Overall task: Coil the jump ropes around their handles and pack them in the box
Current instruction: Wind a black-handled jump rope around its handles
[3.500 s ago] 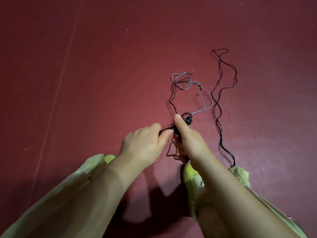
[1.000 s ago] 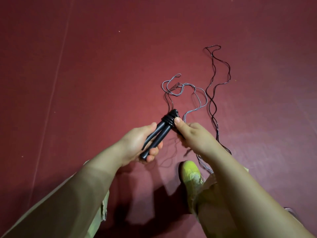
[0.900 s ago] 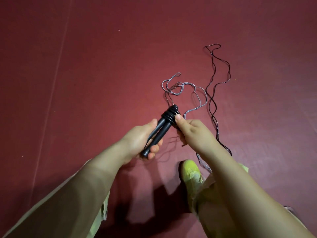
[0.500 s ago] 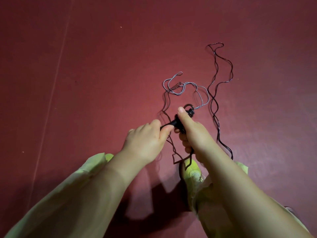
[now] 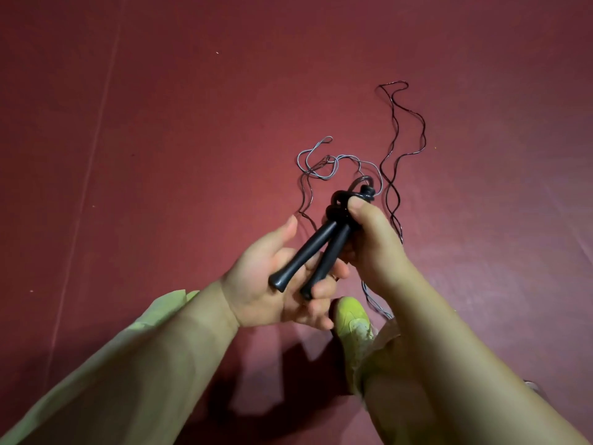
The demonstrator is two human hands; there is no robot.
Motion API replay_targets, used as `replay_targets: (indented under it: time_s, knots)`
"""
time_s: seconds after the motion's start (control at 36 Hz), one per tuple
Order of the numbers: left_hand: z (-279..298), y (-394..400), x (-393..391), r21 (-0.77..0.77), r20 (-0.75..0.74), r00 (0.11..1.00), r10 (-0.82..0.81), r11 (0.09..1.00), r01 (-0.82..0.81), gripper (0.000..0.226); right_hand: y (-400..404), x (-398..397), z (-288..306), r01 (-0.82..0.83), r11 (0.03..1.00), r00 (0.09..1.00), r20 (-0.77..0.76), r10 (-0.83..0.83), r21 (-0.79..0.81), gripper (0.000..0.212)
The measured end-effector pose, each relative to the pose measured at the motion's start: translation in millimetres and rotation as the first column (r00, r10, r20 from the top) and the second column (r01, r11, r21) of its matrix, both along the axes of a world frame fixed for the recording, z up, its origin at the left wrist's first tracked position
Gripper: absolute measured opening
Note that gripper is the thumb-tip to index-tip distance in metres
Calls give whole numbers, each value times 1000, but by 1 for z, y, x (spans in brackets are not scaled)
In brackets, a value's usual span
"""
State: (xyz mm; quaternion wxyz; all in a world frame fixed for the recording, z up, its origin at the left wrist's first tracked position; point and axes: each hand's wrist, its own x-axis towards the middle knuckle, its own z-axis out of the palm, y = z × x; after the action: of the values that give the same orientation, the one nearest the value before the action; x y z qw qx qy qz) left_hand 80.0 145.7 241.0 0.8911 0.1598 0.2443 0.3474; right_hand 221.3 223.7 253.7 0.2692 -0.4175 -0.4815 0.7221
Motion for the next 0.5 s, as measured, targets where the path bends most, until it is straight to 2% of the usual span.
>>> replay_targets:
  time_s: [0.08,0.17,0.28,0.42,0.5]
  knots:
    - [3,2,-1,-41,-56,998,31,999,-34,68,5,5,0,-151,988,988,38,149,39,53]
    - [7,5,-5,-67,-192,981,31,997,-45,63,8,11,-2,-246,966,963,134,235,76,66]
    - [6,6,-3,-94,-372,928,13,994,-51,58,8,15,0,-310,948,909,317,272,77,64]
    - [5,5,4,-104,-495,869,17,991,-79,57,7,16,3,-317,945,889,373,267,81,61]
    - [4,6,7,-89,-568,823,31,991,-99,58,7,18,-1,-325,943,849,462,256,74,64]
